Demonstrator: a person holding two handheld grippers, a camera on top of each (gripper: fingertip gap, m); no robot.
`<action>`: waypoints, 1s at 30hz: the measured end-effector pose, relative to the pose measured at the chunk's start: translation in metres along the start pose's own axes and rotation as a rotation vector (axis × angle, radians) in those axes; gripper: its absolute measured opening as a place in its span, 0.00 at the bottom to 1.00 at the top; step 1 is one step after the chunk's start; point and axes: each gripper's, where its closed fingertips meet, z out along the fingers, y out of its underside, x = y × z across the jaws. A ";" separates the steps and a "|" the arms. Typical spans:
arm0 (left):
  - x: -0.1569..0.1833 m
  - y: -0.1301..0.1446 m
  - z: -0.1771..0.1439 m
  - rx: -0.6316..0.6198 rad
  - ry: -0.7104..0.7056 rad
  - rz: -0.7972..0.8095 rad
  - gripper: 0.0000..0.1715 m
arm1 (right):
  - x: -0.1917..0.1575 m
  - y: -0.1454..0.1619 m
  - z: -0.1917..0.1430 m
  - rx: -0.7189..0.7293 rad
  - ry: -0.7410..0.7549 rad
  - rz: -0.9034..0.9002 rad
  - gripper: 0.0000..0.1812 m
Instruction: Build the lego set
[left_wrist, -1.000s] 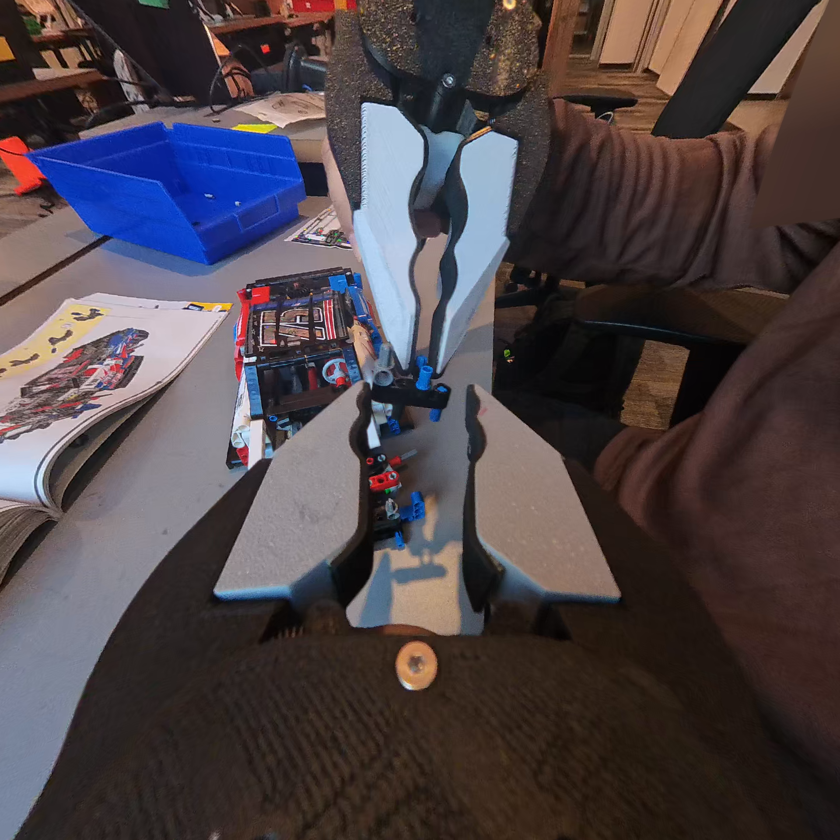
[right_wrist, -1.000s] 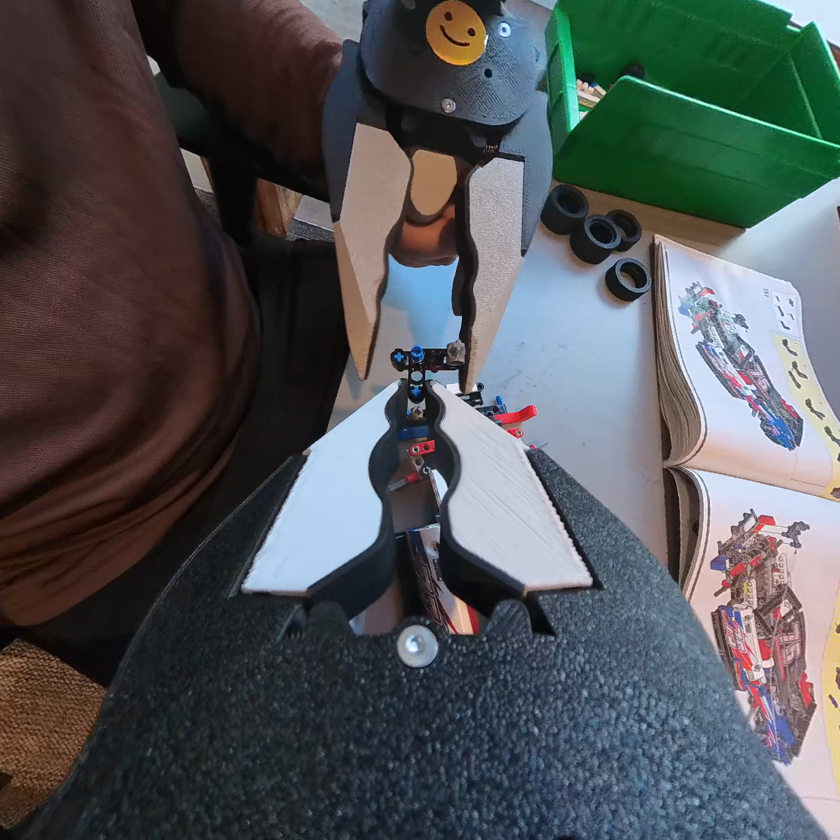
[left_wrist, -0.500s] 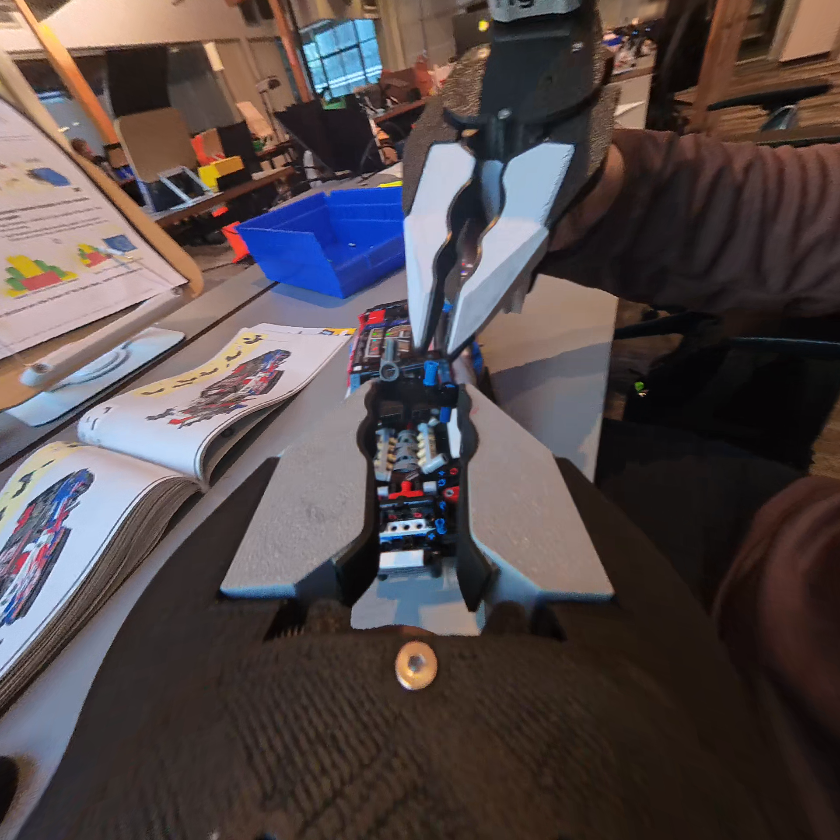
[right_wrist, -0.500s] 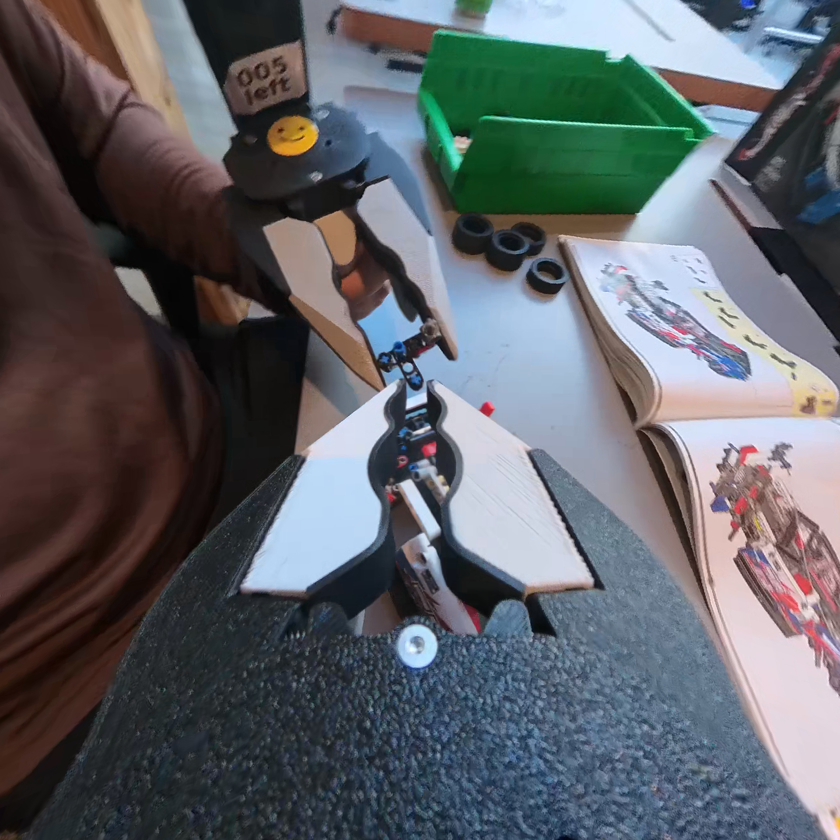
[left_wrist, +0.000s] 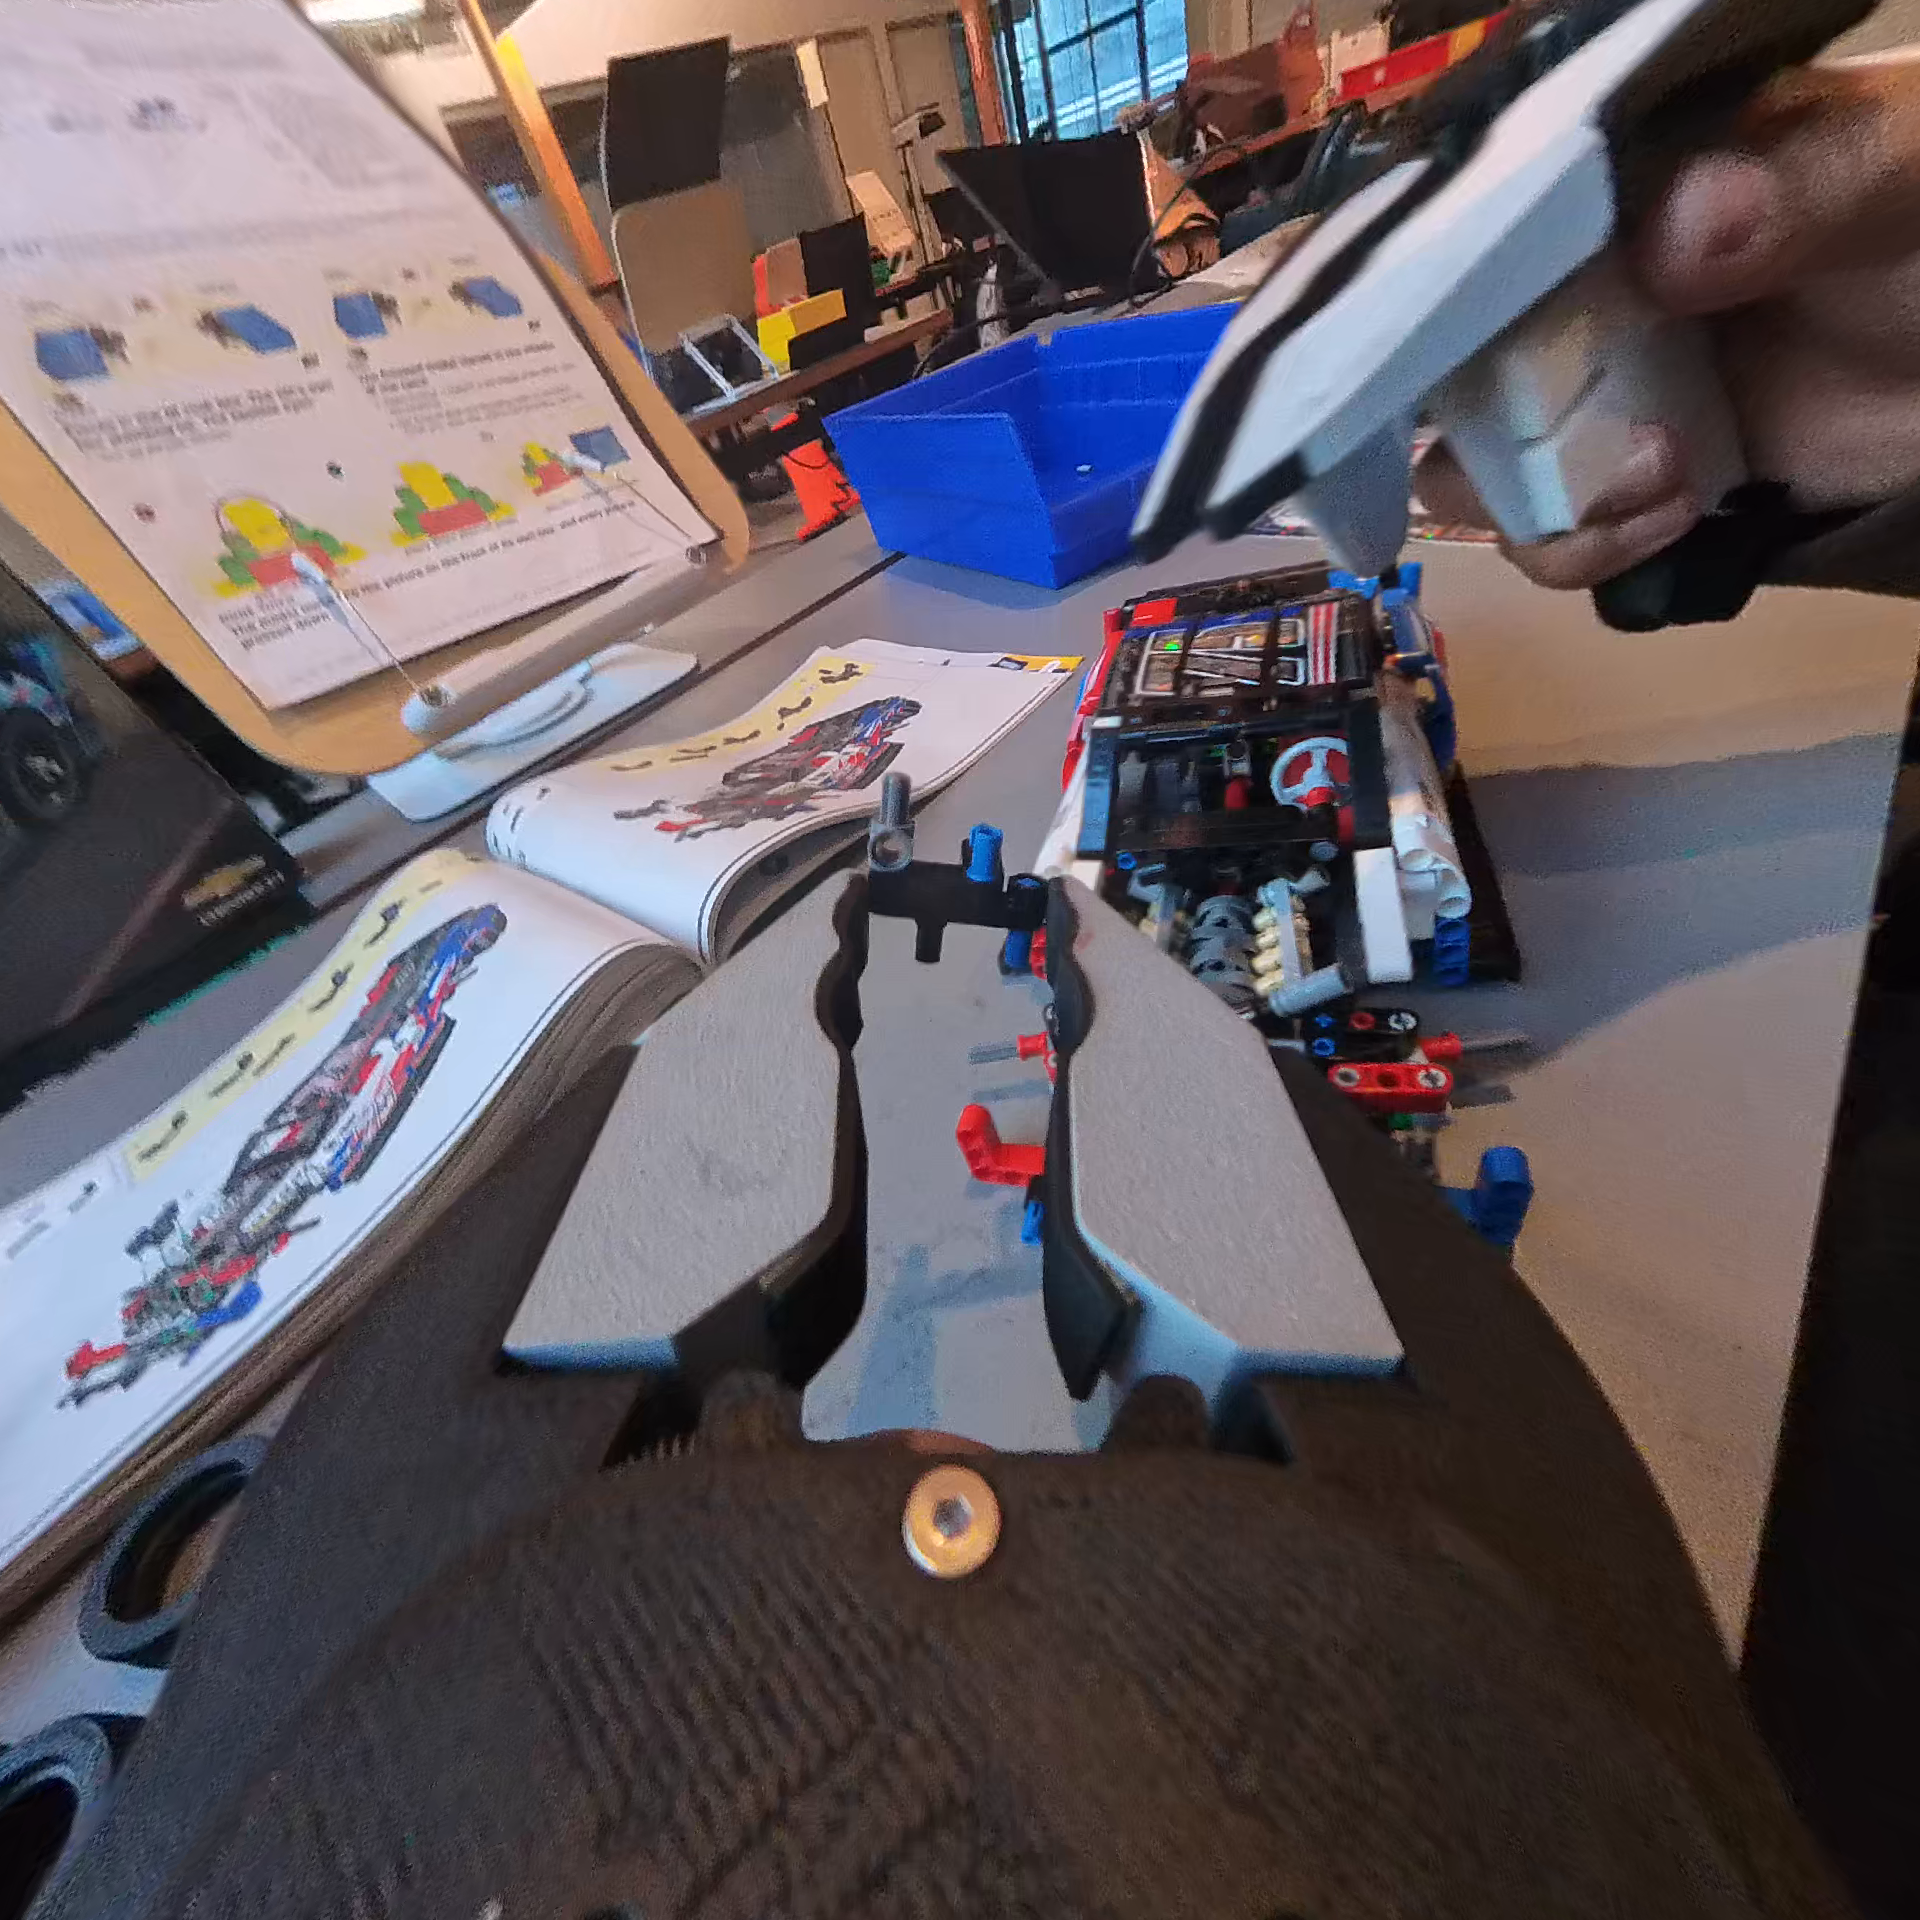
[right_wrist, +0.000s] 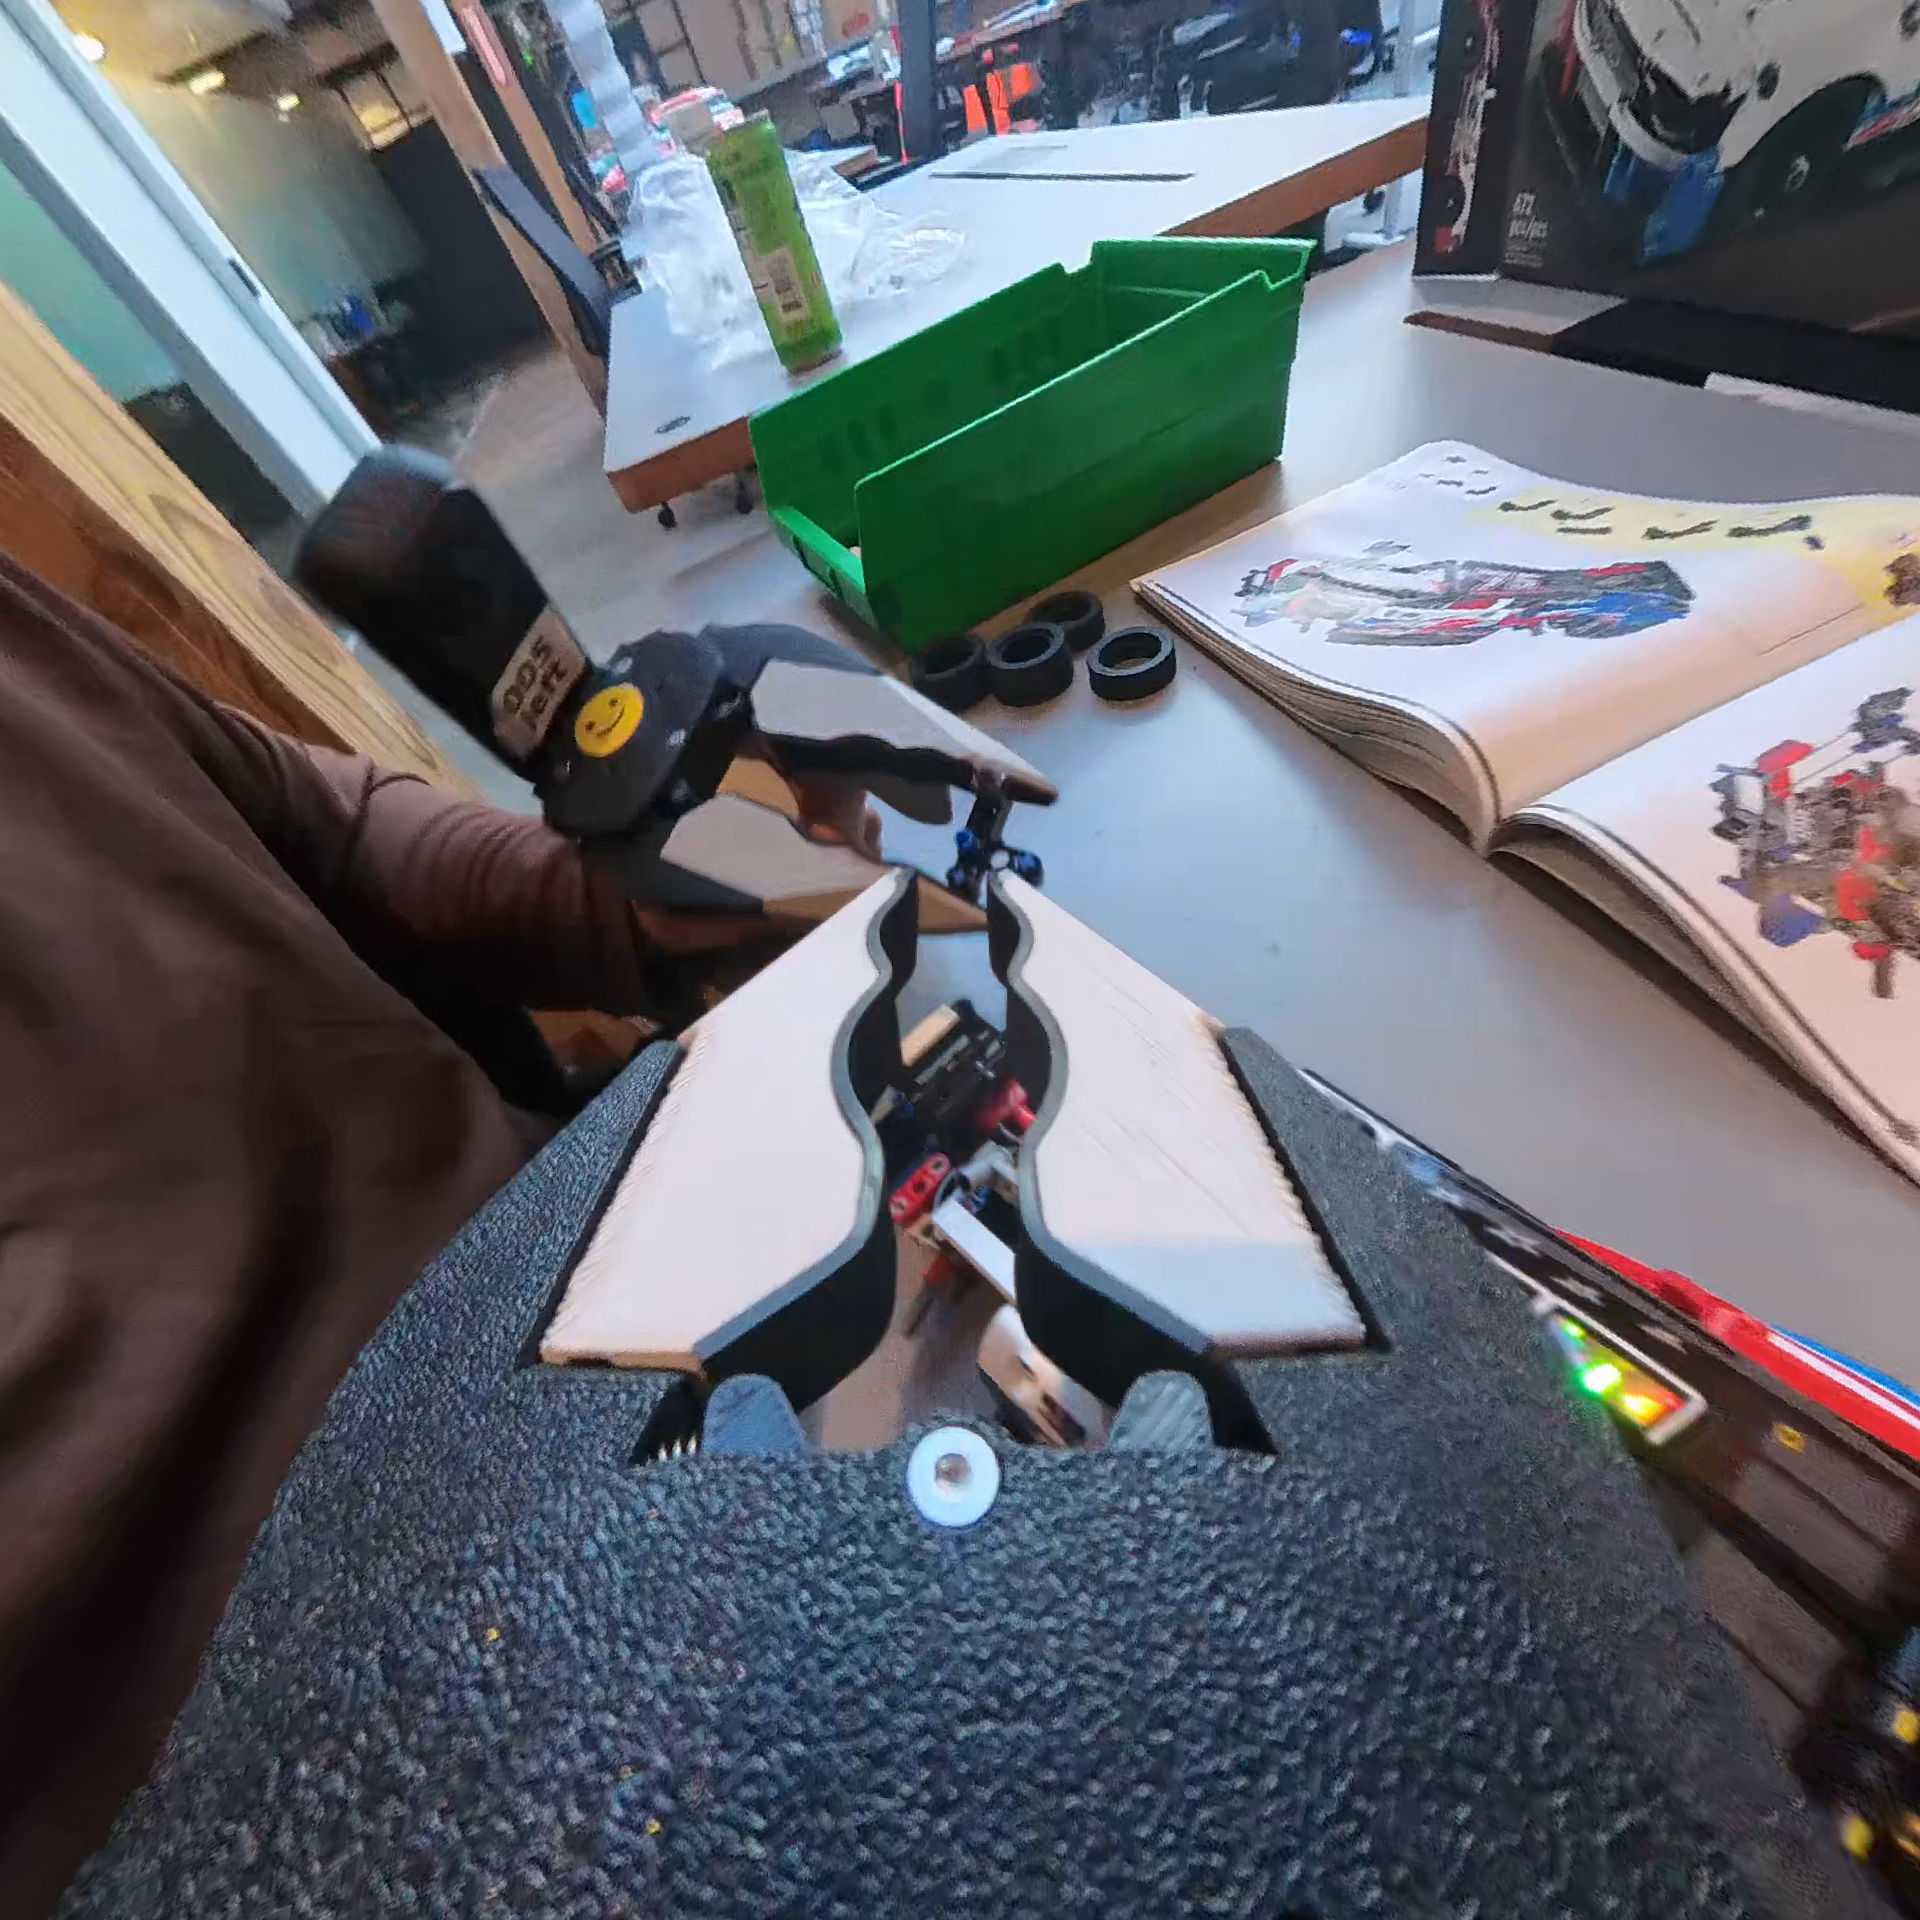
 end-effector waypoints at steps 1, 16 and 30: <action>0.004 -0.003 0.000 0.010 -0.011 0.029 0.18 | -0.002 0.000 0.005 -0.005 0.006 0.011 0.07; 0.026 -0.013 -0.007 0.043 -0.103 0.233 0.18 | -0.014 0.021 0.045 -0.165 0.203 -0.125 0.07; 0.035 -0.011 -0.025 0.101 0.085 0.105 0.21 | -0.004 0.025 0.025 -0.144 0.266 -0.085 0.04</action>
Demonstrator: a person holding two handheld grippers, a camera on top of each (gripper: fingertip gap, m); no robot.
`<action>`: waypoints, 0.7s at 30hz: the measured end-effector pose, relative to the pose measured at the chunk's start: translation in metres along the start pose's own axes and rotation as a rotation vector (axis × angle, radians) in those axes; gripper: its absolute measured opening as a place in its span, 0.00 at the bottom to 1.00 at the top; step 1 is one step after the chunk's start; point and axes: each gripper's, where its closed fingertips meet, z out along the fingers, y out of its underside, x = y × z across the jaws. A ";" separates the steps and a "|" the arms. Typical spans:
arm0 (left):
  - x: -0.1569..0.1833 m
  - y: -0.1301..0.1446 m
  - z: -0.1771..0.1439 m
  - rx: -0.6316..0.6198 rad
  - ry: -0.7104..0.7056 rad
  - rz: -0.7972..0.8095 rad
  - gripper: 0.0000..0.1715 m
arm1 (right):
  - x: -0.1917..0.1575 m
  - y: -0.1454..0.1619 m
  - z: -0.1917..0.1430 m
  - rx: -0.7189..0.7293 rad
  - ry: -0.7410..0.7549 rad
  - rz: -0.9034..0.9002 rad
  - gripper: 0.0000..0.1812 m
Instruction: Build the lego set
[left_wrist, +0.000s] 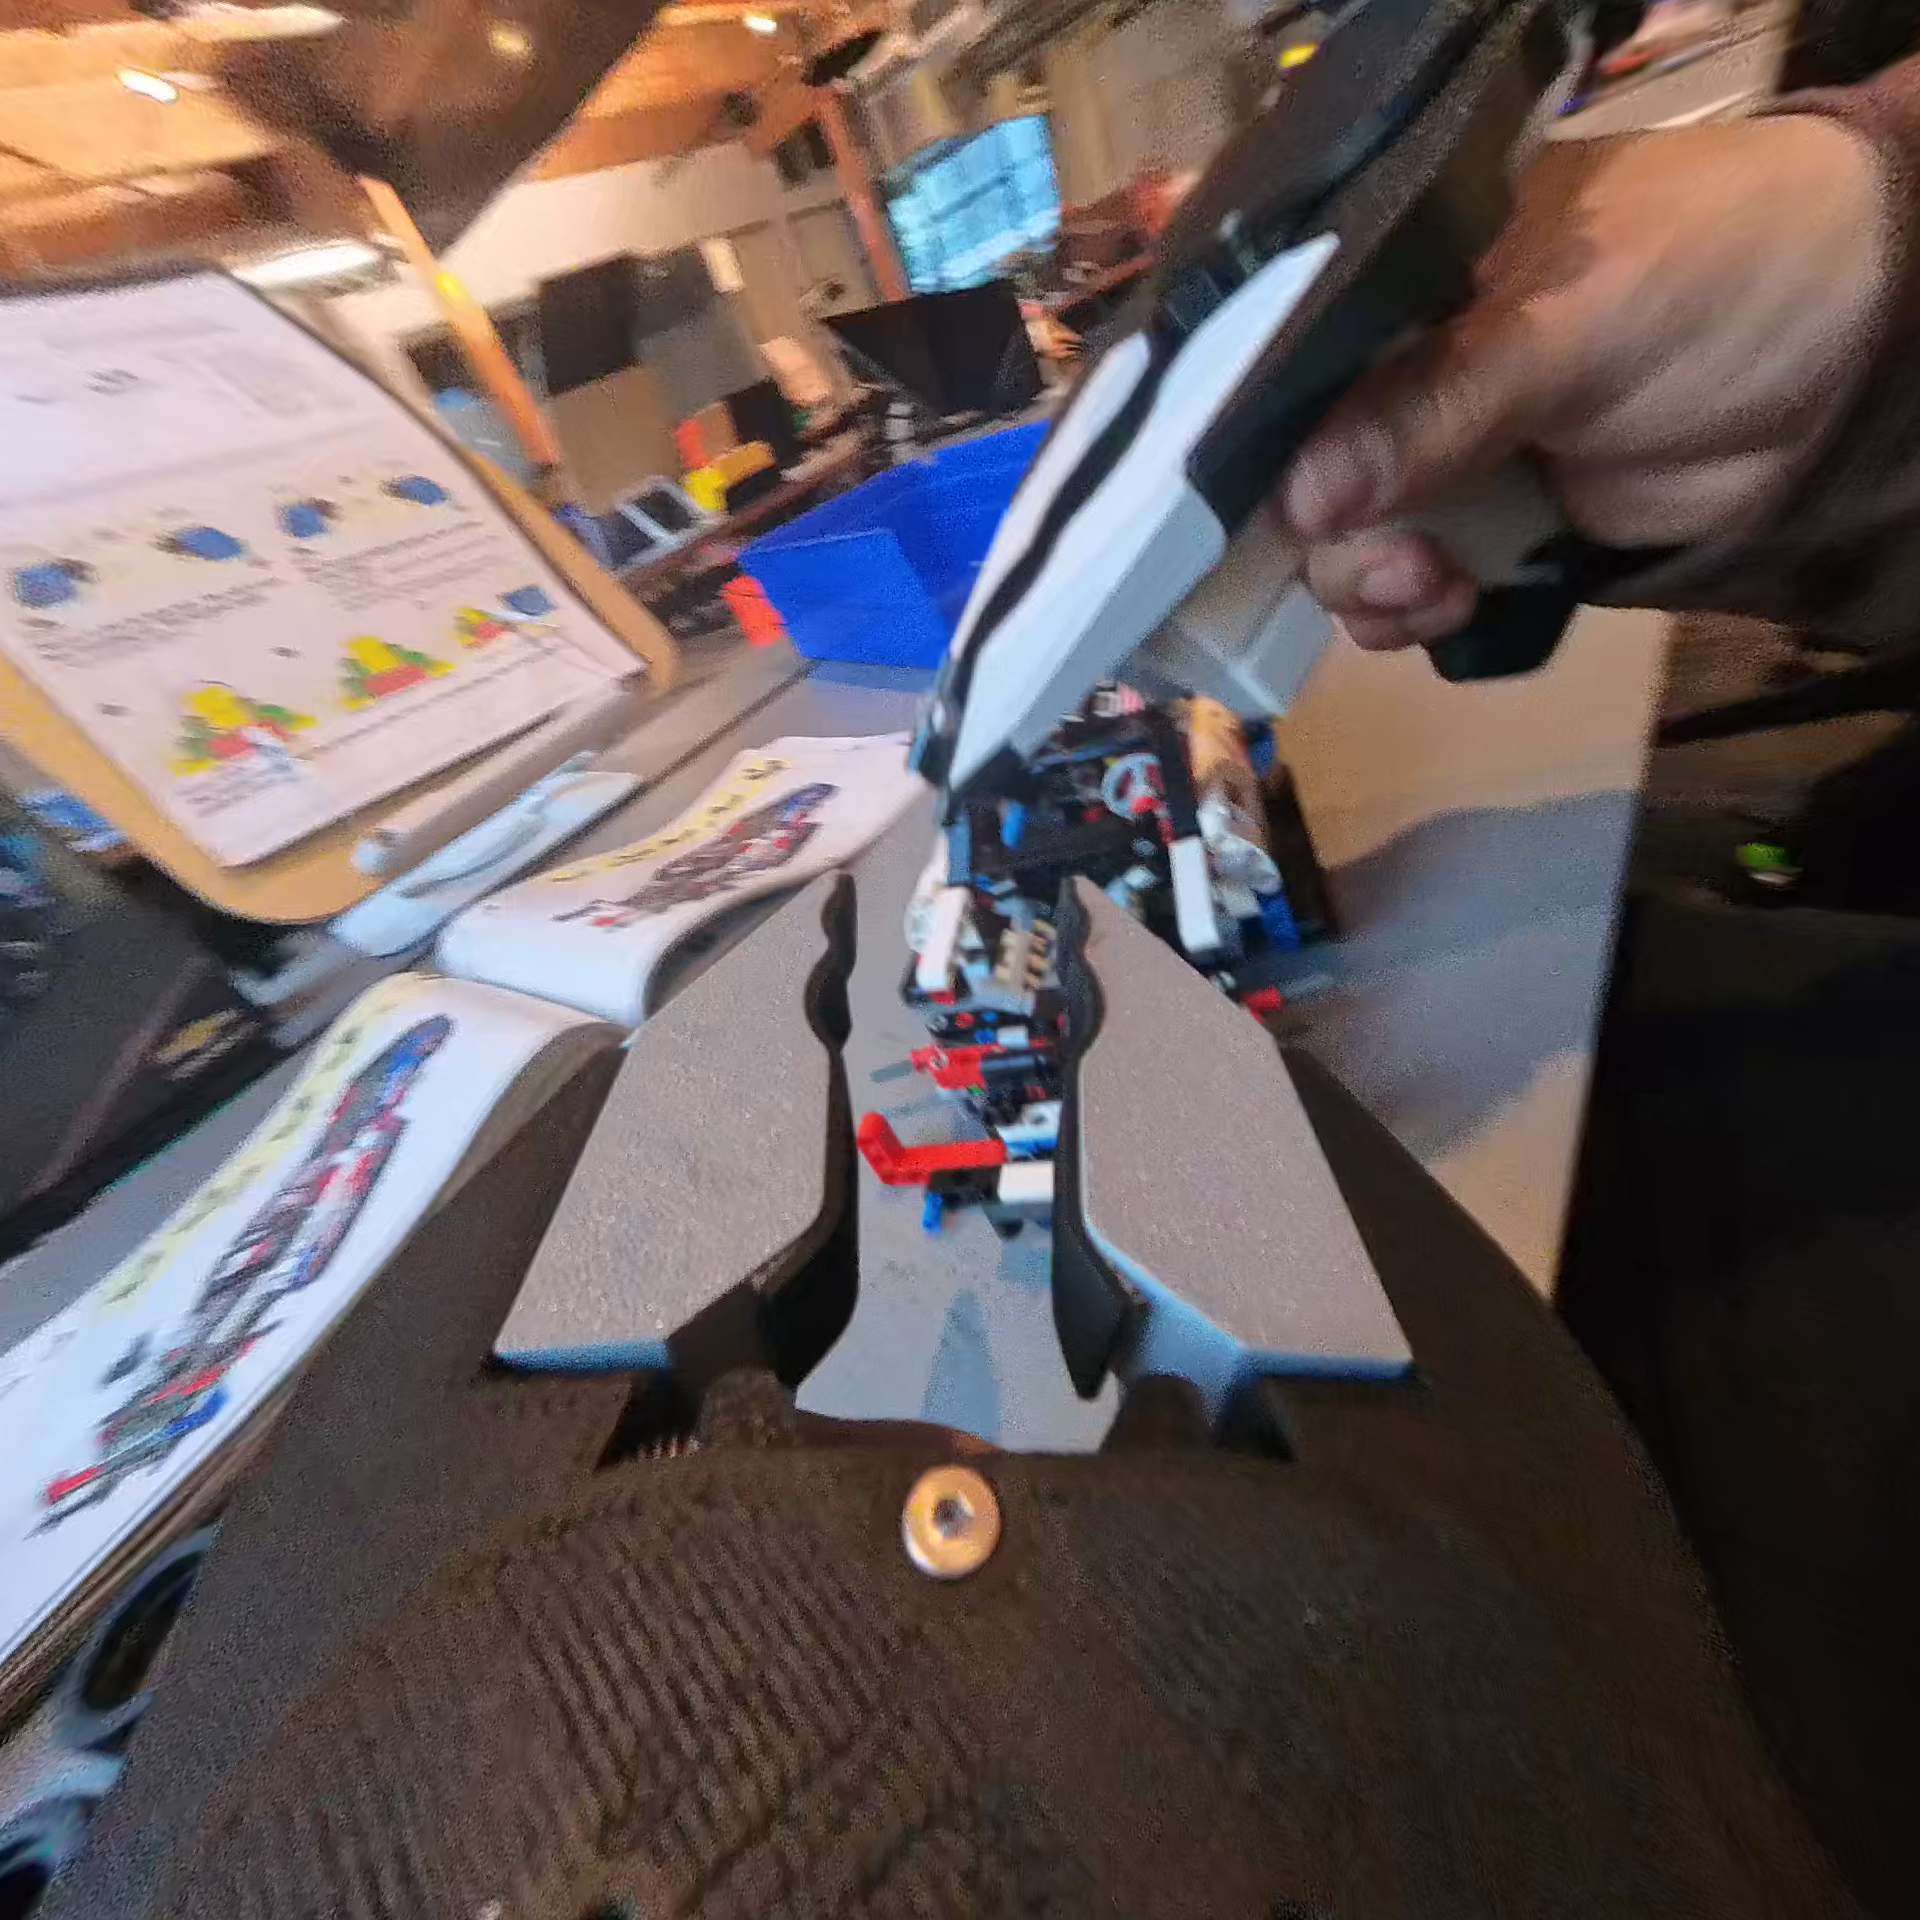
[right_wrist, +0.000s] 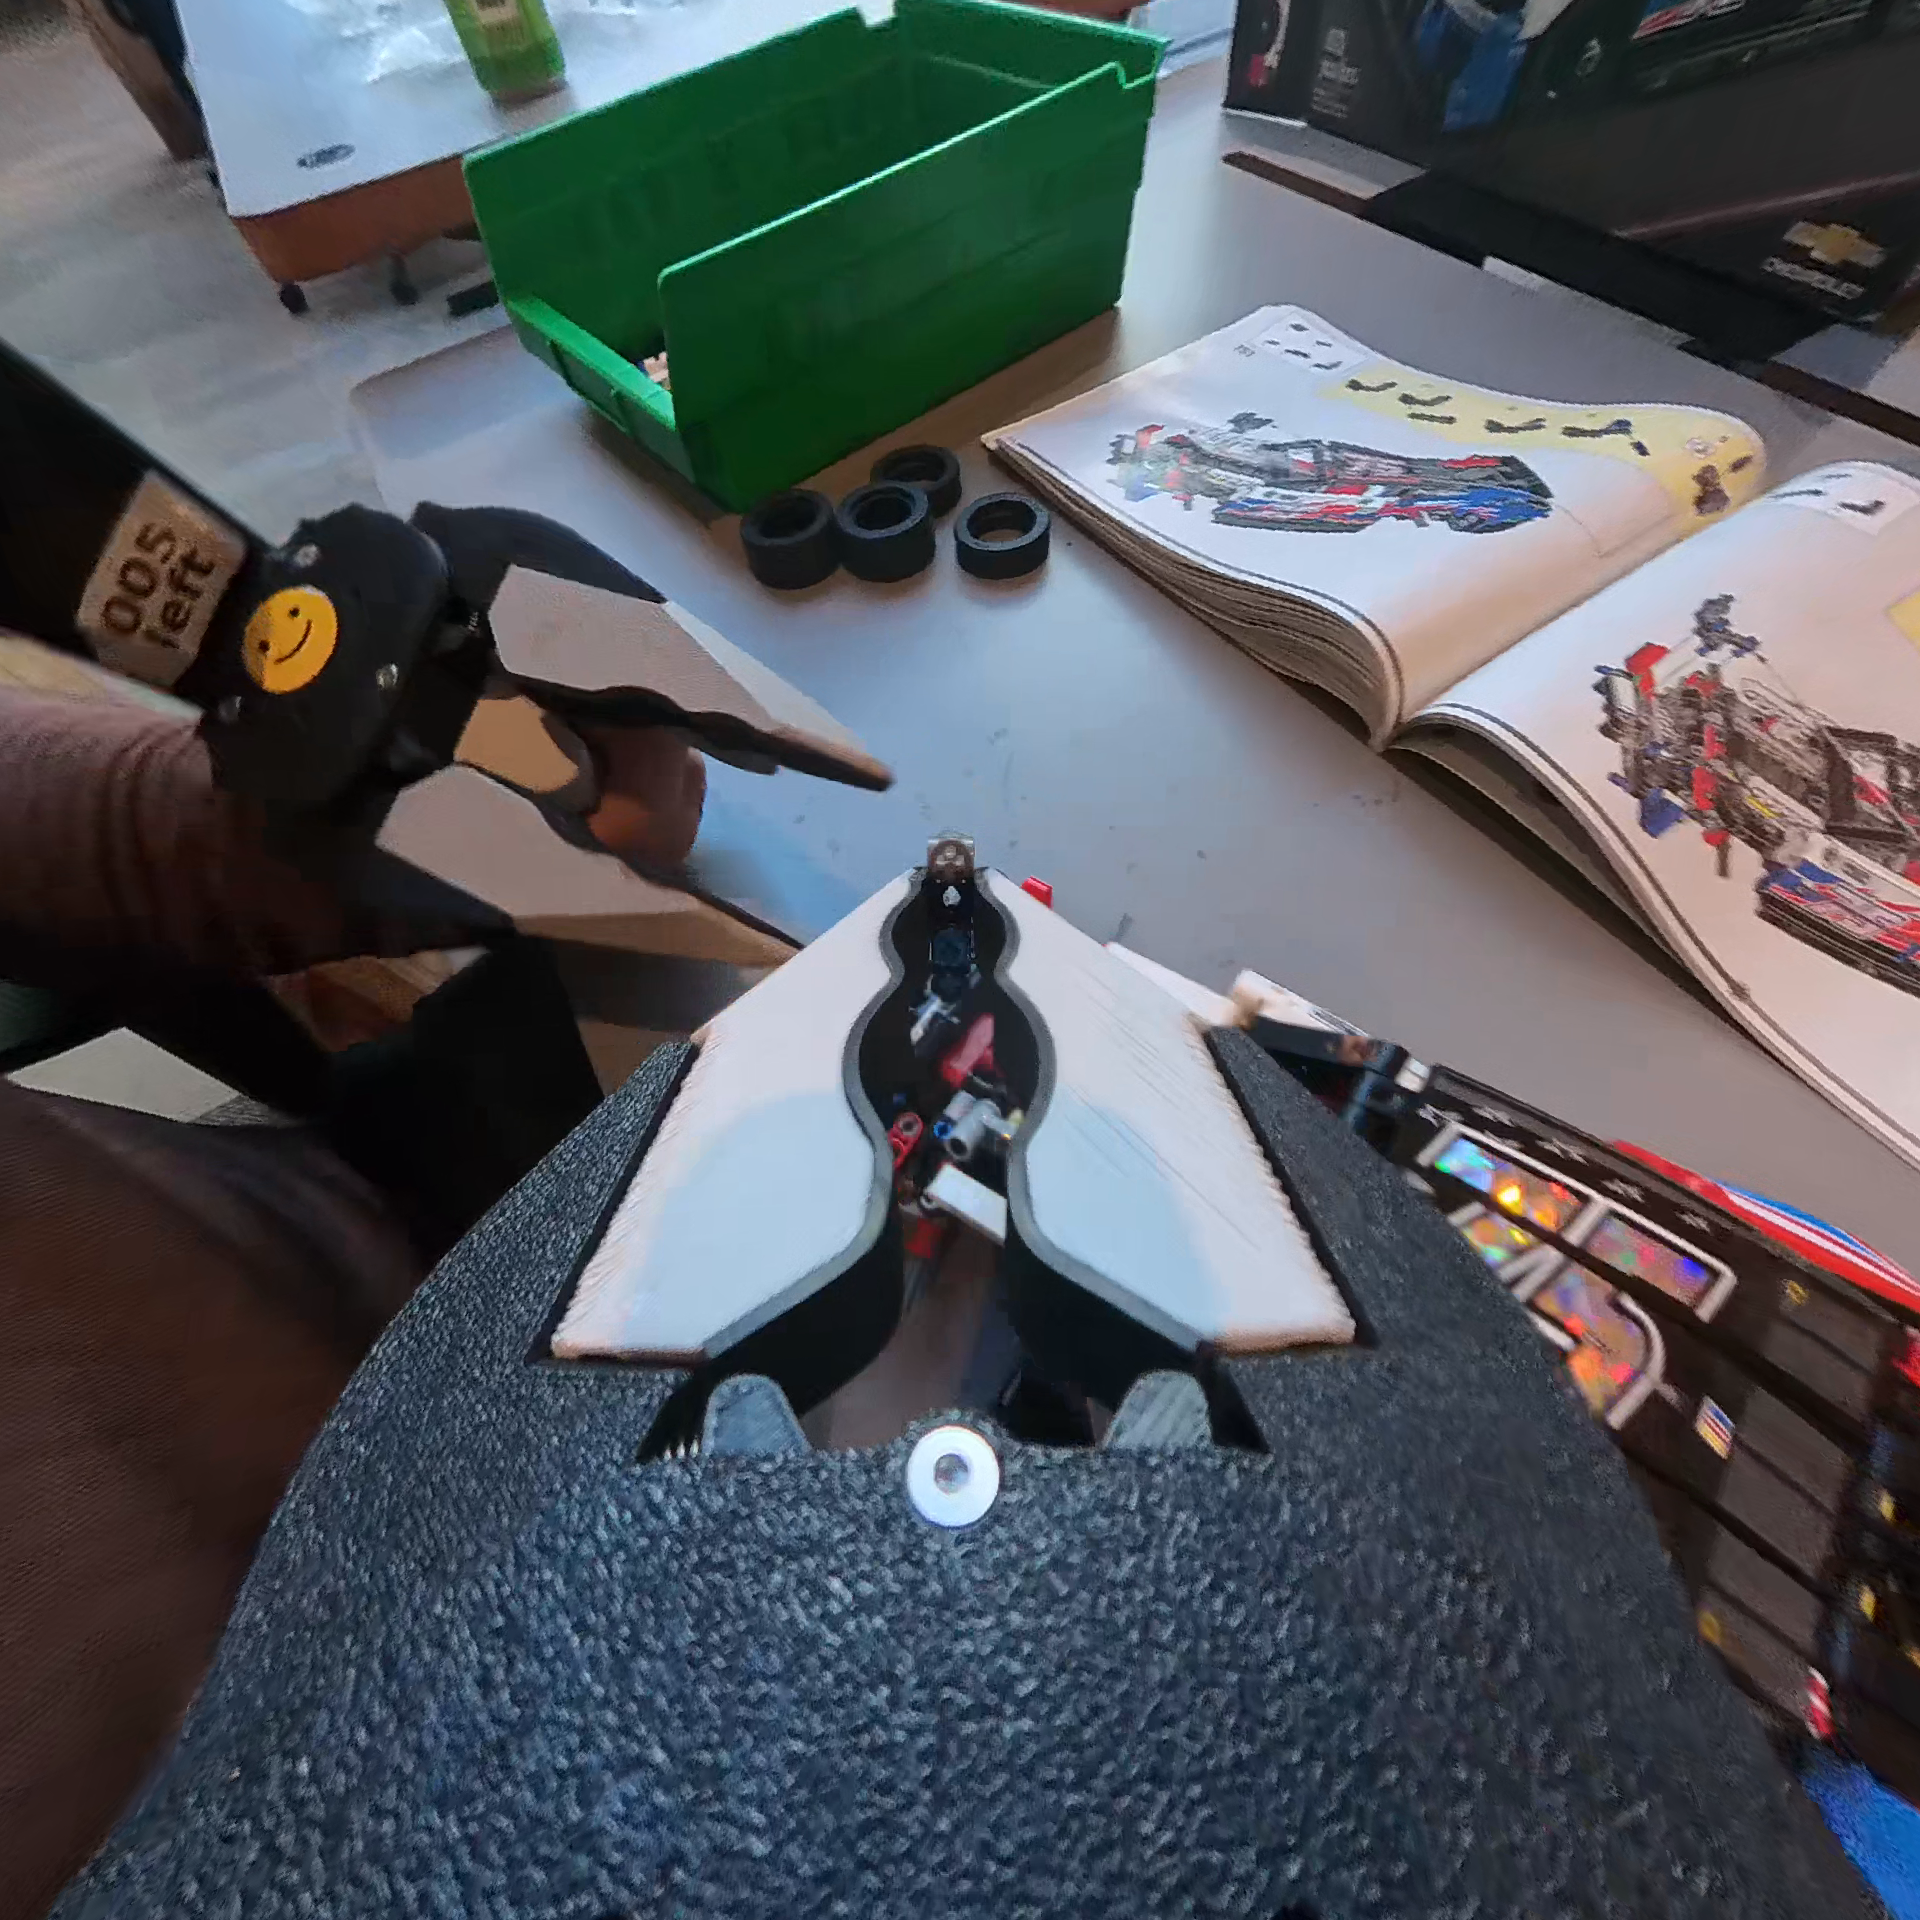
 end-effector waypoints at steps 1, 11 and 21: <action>0.001 0.003 -0.004 -0.012 0.060 -0.017 0.20 | 0.003 0.000 -0.005 0.002 0.000 0.015 0.04; 0.018 0.068 -0.021 -0.427 0.496 -0.299 0.27 | 0.010 0.004 -0.021 -0.014 -0.038 0.046 0.04; 0.042 0.086 -0.007 -0.573 0.437 -0.094 0.13 | 0.017 0.004 -0.042 -0.028 -0.005 0.002 0.04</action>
